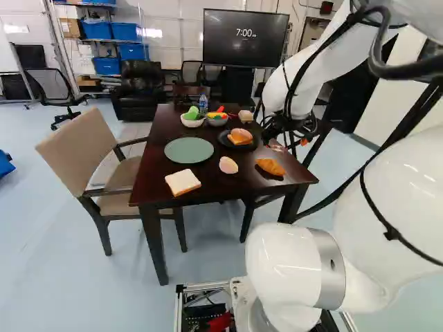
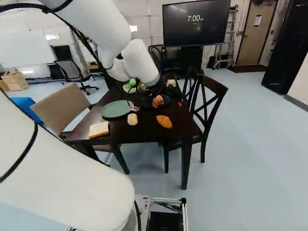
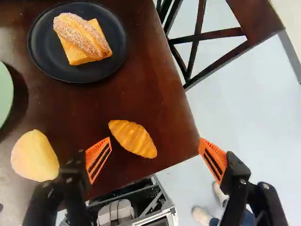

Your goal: Move the croissant to the empty plate

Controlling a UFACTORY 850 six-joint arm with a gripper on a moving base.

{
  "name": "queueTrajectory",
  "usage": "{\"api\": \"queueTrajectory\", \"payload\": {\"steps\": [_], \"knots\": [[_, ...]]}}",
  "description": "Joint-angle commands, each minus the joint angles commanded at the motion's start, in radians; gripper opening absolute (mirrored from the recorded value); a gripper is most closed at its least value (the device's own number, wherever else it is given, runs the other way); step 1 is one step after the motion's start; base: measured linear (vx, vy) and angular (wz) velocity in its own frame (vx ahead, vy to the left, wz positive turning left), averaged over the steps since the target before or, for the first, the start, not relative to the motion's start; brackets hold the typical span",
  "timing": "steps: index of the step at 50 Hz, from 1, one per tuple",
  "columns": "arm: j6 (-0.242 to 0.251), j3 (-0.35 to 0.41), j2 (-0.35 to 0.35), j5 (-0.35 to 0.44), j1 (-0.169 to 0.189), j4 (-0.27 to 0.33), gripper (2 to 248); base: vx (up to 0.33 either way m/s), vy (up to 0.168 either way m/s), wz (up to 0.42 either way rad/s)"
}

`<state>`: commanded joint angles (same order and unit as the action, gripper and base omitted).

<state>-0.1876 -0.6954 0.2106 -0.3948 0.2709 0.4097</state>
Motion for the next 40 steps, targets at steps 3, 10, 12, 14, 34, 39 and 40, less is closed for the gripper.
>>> {"api": "queueTrajectory", "payload": {"steps": [3, 10, 12, 14, 34, 39, 40], "knots": [[0.031, -0.008, -0.009, -0.005, -0.002, 0.000, 247, 0.000, 0.000, 0.000], [0.104, -0.013, -0.015, -0.027, -0.003, 0.000, 247, 0.000, 0.000, 0.000], [0.125, -0.013, -0.015, -0.035, -0.003, 0.000, 247, 0.000, 0.000, 0.000], [0.146, -0.013, -0.015, -0.044, -0.003, 0.000, 247, 0.000, 0.000, 0.000], [0.356, -0.018, -0.021, -0.136, -0.004, 0.000, 247, 0.000, 0.000, 0.000], [0.408, -0.027, -0.030, -0.146, -0.006, 0.001, 247, 0.000, 0.000, 0.000], [0.419, -0.029, -0.033, -0.148, -0.007, 0.001, 247, 0.000, 0.000, 0.000]]}}
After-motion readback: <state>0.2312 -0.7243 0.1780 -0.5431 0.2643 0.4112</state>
